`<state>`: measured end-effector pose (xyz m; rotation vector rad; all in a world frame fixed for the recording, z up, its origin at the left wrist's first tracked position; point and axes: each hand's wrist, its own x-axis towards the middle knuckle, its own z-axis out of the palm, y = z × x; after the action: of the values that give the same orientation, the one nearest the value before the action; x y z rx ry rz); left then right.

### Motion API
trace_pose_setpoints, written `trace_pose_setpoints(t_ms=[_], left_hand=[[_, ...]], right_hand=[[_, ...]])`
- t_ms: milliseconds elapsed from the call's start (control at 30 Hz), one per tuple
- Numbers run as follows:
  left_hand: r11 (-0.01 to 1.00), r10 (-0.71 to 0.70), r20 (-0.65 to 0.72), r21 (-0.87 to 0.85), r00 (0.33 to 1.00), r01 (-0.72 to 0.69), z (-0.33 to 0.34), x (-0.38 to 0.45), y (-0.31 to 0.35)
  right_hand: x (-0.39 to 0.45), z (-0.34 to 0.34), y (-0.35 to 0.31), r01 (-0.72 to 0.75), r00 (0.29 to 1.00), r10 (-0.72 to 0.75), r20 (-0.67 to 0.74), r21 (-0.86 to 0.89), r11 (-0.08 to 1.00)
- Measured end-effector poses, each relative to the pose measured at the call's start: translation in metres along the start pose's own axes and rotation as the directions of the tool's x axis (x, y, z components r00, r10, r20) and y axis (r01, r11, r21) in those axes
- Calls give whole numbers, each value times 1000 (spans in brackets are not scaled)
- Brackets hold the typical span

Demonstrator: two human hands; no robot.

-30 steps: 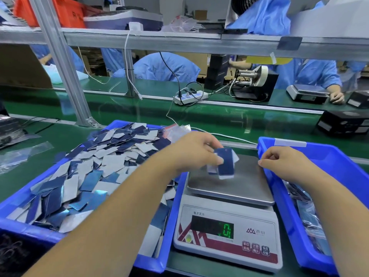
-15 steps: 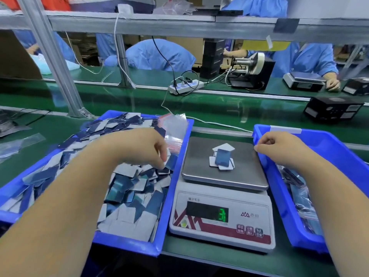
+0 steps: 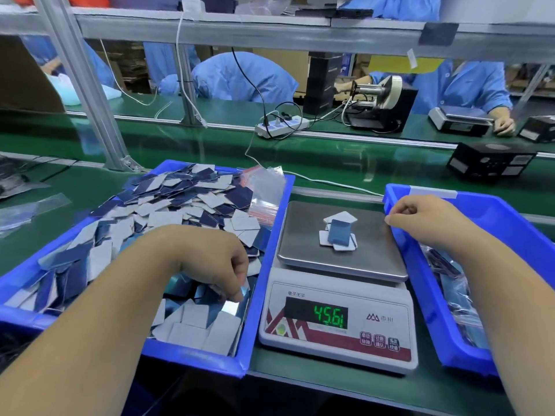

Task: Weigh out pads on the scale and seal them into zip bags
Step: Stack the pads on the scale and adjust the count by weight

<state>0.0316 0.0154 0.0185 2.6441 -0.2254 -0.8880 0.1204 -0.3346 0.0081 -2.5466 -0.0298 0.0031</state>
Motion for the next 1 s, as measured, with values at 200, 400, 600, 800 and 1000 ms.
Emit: trace_pose_setpoints(t_ms=[200, 400, 600, 800, 1000], left_hand=[[988, 15, -282, -143, 959, -58, -25, -9, -1], [770, 31, -630, -480, 776, -420, -28, 17, 67], [918, 80, -676, -236, 732, -318, -4, 62, 111], [943, 21, -732, -212, 681, -257, -6, 72, 92], [909, -68, -824, -283, 563, -305, -4, 78, 75]], right_hand=[[2, 0, 0, 4, 1000, -4, 0, 33, 999], [2, 0, 1, -8, 1000, 8, -1, 37, 999], [2, -1, 4, -19, 1000, 19, -5, 37, 999], [4, 1, 3, 5, 1000, -5, -14, 22, 1000], [-4, 1, -8, 184, 979, -185, -86, -13, 983]])
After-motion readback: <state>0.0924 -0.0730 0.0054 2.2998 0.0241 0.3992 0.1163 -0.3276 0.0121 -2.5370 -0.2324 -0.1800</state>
